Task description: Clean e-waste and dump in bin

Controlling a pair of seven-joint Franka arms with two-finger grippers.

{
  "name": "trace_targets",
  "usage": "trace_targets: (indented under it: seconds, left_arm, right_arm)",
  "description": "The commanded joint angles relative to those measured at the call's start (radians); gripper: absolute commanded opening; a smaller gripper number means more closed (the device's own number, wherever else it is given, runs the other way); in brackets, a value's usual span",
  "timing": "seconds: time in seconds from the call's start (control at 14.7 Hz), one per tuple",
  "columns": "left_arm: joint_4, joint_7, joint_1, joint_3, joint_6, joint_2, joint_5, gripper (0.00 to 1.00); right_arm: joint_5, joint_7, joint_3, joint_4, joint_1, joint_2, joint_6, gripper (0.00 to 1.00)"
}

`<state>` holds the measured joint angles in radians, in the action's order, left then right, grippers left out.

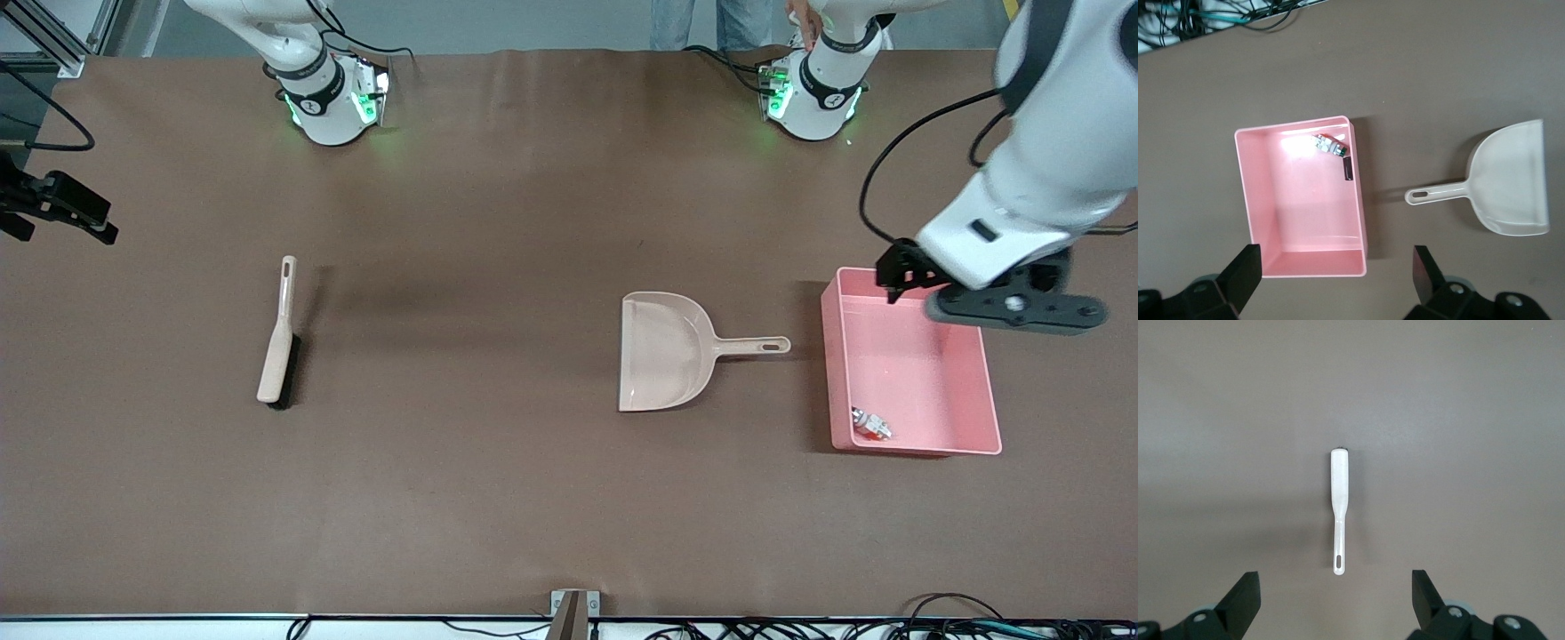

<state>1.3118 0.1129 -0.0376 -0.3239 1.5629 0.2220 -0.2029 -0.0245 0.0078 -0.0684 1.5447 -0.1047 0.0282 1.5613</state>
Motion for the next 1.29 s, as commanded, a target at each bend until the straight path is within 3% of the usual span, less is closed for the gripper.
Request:
trace_targets:
  seconds: [0.0,0.27,0.75,1.22]
  left_arm:
    - [0.069,0.002,0.048,0.110,0.009,-0.079,0.057,1.00]
    - [0.177,0.005,0.061,0.192,0.011,-0.176,0.144,1.00]
    - [0.302,0.013,0.071,0.229,0.016,-0.285,0.200,1.00]
    - [0.322,-0.065,0.062,0.252,-0.006,-0.309,0.220,1.00]
  right_arm:
    - [-0.017,0.017,-0.002,-0.009,0.005,-0.002,-0.004,1.00]
    - [-0.017,0.017,-0.001,-0.009,0.005,-0.002,0.000,1.00]
    - [-0.017,0.017,-0.002,-0.009,0.005,-0.002,0.000,1.00]
    - [-0.018,0.017,-0.001,-0.009,0.005,-0.002,0.000,1.00]
